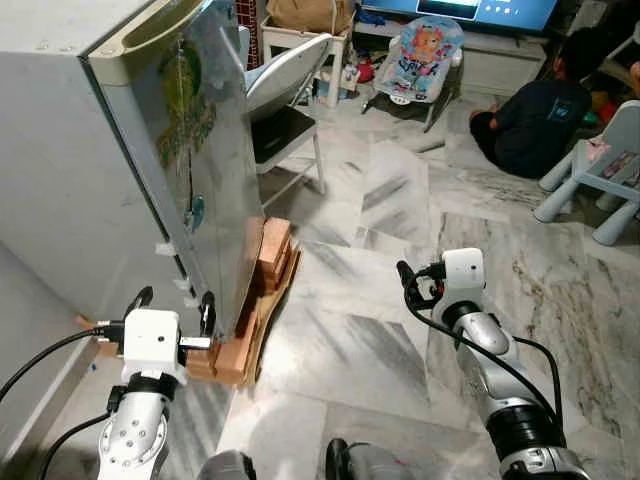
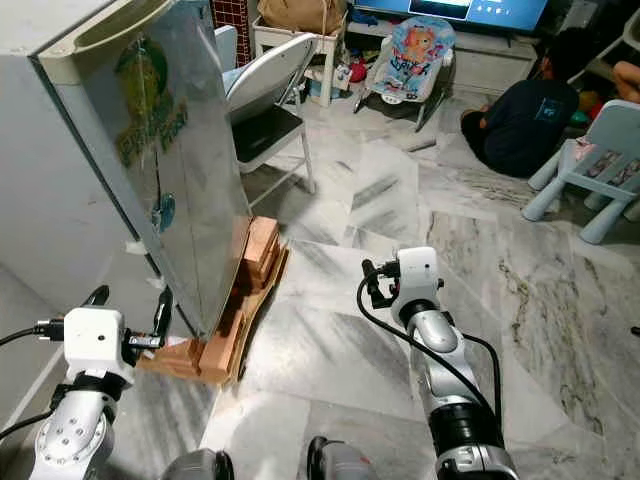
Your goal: Restocking fridge
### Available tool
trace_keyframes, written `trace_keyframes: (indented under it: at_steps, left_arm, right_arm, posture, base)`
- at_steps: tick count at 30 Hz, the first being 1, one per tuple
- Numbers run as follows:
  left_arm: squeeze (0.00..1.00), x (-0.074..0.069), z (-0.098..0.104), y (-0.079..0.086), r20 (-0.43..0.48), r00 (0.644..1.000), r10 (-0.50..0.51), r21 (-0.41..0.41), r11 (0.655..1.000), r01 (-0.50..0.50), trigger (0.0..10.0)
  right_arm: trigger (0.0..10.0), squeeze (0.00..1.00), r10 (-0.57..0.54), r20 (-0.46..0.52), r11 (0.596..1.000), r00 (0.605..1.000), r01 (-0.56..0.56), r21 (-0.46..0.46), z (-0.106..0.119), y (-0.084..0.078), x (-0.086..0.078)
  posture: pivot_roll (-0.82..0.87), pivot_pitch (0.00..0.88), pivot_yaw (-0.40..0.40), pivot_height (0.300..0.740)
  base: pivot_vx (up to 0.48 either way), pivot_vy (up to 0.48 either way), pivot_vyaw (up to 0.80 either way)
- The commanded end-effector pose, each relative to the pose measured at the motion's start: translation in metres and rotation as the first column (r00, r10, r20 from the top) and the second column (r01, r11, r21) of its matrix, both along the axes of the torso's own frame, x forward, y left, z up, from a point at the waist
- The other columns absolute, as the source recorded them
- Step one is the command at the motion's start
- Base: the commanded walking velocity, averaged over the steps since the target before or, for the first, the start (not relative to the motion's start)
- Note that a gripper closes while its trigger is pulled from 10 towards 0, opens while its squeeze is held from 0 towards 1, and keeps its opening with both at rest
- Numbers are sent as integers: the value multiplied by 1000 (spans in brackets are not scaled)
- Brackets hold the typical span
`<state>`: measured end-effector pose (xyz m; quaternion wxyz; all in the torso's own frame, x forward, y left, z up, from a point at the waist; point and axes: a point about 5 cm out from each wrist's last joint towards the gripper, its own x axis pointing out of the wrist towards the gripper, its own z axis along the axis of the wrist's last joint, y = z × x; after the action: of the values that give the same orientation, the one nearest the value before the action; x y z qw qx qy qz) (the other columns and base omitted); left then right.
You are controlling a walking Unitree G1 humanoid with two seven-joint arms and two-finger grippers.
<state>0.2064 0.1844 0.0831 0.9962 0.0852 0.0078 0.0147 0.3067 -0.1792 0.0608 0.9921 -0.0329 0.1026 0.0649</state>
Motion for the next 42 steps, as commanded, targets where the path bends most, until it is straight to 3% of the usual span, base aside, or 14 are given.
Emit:
trace_keyframes:
  at_steps: [1,23,36,42]
  left_arm:
    - [0,2,2,-1,11,1000,-2,-6,1000,2,10000]
    - [0,4,2,-2,14,1000,-19,-7,1000,19,10000]
    - [0,0,-6,1,-16,1000,23,-23,999,-24,10000]
    - [0,1,-5,-1,-6,1000,13,-20,1000,-13,10000]
  right_arm:
    - [10000,0,-1,16,1000,1000,1,-2,4,1,1]
    - [10000,0,-2,19,1000,1000,2,-4,5,2,3]
    - [10000,0,5,8,1000,1000,-5,-14,3,1,1]
    - [10000,0,6,9,1000,1000,-6,-12,3,1,1]
  posture:
    - [75,99,-30,740]
    - [73,93,-25,740]
    - [71,95,-34,740]
    - [71,95,-34,740]
  base:
    - [0,0,0]
    - [274,0,0]
    - [0,0,0]
    - [0,338,-561]
